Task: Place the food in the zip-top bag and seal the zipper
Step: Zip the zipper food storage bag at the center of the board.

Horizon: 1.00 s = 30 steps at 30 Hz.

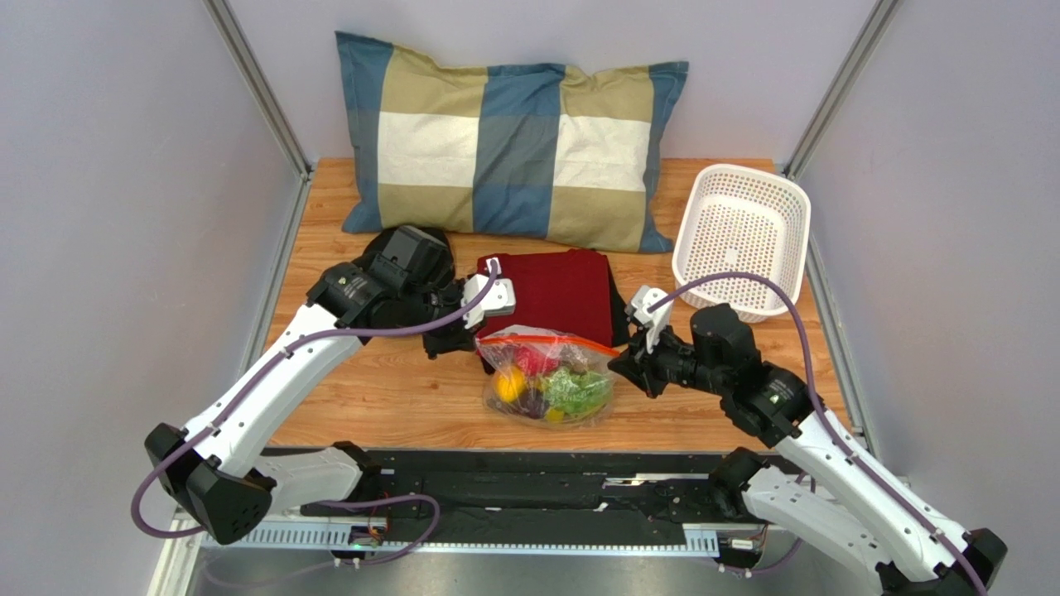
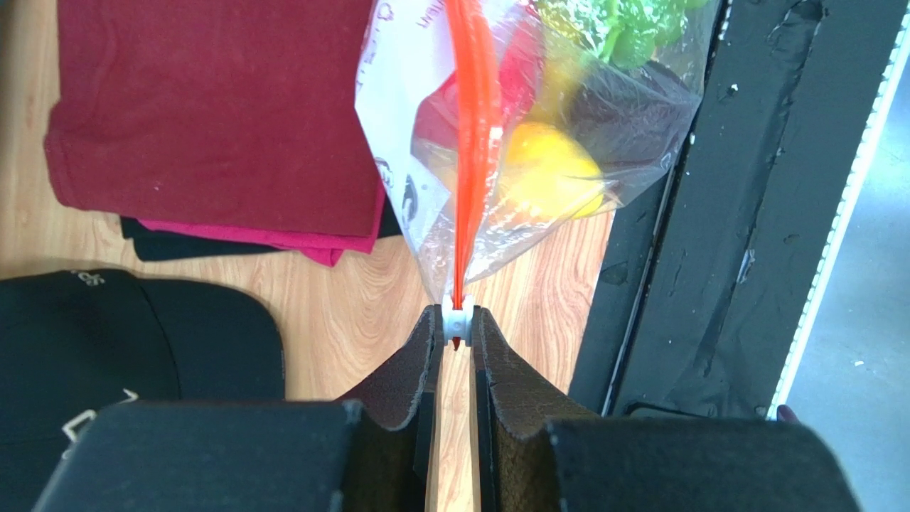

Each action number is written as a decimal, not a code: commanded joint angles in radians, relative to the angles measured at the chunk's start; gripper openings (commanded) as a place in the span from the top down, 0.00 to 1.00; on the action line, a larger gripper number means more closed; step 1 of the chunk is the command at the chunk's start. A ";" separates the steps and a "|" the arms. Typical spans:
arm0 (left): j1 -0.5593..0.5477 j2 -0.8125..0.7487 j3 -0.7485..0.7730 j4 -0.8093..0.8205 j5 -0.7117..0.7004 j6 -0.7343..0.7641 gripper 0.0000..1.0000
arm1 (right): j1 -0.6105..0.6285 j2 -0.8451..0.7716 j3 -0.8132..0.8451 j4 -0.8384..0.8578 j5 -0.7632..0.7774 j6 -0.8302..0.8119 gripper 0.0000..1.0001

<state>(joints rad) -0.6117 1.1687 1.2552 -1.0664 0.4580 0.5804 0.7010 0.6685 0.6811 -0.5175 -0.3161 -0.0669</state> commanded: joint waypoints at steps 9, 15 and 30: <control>0.009 -0.121 0.070 -0.202 0.232 0.013 1.00 | -0.043 -0.246 0.069 -0.153 -0.242 -0.040 1.00; 0.007 -0.121 0.107 -0.202 0.234 -0.068 1.00 | -0.044 -0.241 0.087 -0.158 -0.250 0.001 1.00; 0.029 0.261 0.108 0.077 -0.104 -0.197 0.96 | -0.147 0.309 0.117 0.086 -0.040 -0.051 0.94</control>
<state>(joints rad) -0.5896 1.3758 1.3289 -1.0931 0.4335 0.4618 0.5751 0.9287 0.7525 -0.5220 -0.3828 -0.0925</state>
